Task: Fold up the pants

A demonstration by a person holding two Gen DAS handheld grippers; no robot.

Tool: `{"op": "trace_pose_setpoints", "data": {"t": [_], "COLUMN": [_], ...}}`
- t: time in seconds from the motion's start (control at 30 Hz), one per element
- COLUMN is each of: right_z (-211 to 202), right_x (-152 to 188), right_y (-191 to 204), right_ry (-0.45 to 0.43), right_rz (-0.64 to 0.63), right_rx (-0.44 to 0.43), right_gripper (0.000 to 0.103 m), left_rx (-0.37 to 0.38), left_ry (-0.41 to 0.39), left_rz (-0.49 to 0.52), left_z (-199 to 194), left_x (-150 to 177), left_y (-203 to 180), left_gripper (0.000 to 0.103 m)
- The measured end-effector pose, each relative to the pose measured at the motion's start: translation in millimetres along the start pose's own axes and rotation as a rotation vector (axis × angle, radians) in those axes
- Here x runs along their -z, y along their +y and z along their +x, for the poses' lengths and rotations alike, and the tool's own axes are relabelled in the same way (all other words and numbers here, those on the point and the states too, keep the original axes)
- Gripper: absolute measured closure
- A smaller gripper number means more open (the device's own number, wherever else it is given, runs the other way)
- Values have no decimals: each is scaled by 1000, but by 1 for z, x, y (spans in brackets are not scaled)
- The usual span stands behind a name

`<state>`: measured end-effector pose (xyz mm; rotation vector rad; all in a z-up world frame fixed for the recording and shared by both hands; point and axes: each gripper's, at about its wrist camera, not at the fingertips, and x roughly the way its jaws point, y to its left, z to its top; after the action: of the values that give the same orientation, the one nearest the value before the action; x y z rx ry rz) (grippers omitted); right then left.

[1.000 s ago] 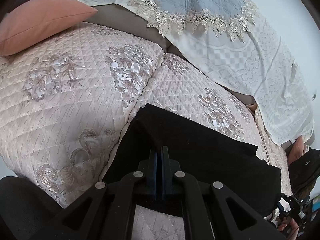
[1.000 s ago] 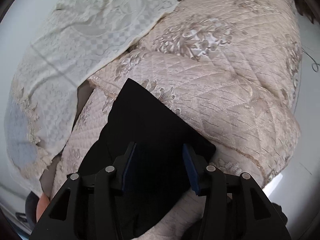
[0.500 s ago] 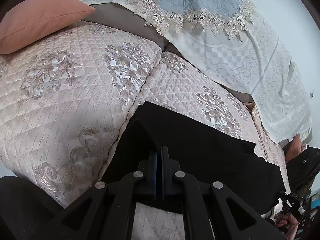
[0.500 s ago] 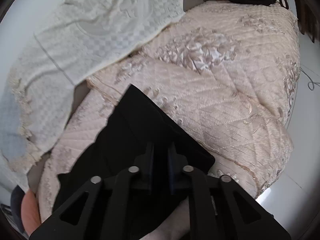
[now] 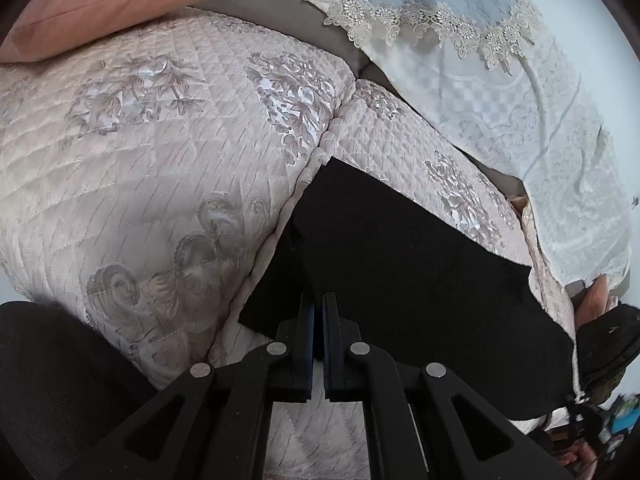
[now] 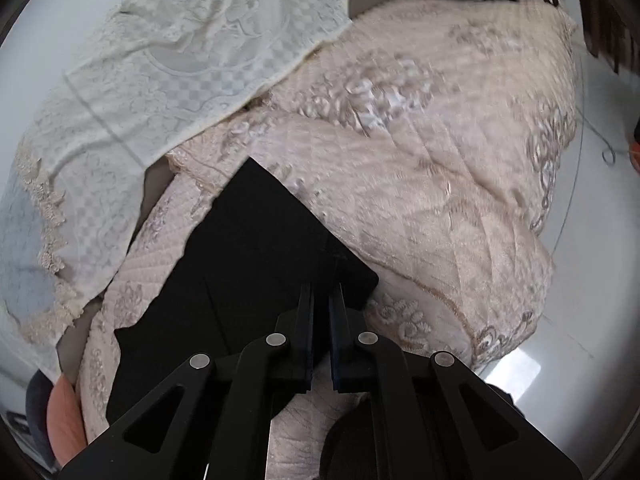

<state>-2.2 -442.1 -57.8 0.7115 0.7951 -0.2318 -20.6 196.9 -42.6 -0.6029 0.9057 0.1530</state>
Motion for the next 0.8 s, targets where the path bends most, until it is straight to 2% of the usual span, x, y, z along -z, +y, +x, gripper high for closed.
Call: {"op": "trace_pose_setpoints", "data": {"t": [0.07,0.1,0.13,0.17,0.2,0.27,0.3,0.37,0.43,0.53,0.6,0.67,0.8], "right_z": [8,17,19,15,8,-10,-18,-27,-27,-11,13,39,81], "right_x": [-2,-1,0,1,1,1,1,0,7,27,45,57,73], "right_y": [0,0,-3,-4,-2,4,8,21,49,91,129,160,208], "right_ry": [31,74,79,66,35,-45,-72,-101,-96,-36,42,93,182], "right_rz": [-17,-35,-32,-35,-60,-107,-132,-193,-313,-490,-627,-739,-819], "right_rx": [15,35,47,49,79,136,131,85,4,-118,-203,-240,-316], "right_gripper": [96,91,89,85,73,72,72,72,72,72,72,72,72], "left_rx": [-3,-4,-11,-17,-32,-85,-115,-150,-136,-61,2,56,117], "left_ry": [-4,7,16,19,11,-32,-57,-97,-118,-135,-108,-80,-37], "left_rz": [18,19,13,4,3,3,9,27,50,105,147,191,311], "left_z": [-1,1,2,1,-2,-13,-20,-30,-36,-33,-19,-5,27], "left_x": [2,2,3,3,3,2,1,-3,-8,-12,-13,-13,-13], "left_y": [-2,-2,0,3,5,10,12,13,8,-17,-42,-66,-121], "left_gripper": [98,98,98,98,97,97,97,97,97,97,97,97,97]}}
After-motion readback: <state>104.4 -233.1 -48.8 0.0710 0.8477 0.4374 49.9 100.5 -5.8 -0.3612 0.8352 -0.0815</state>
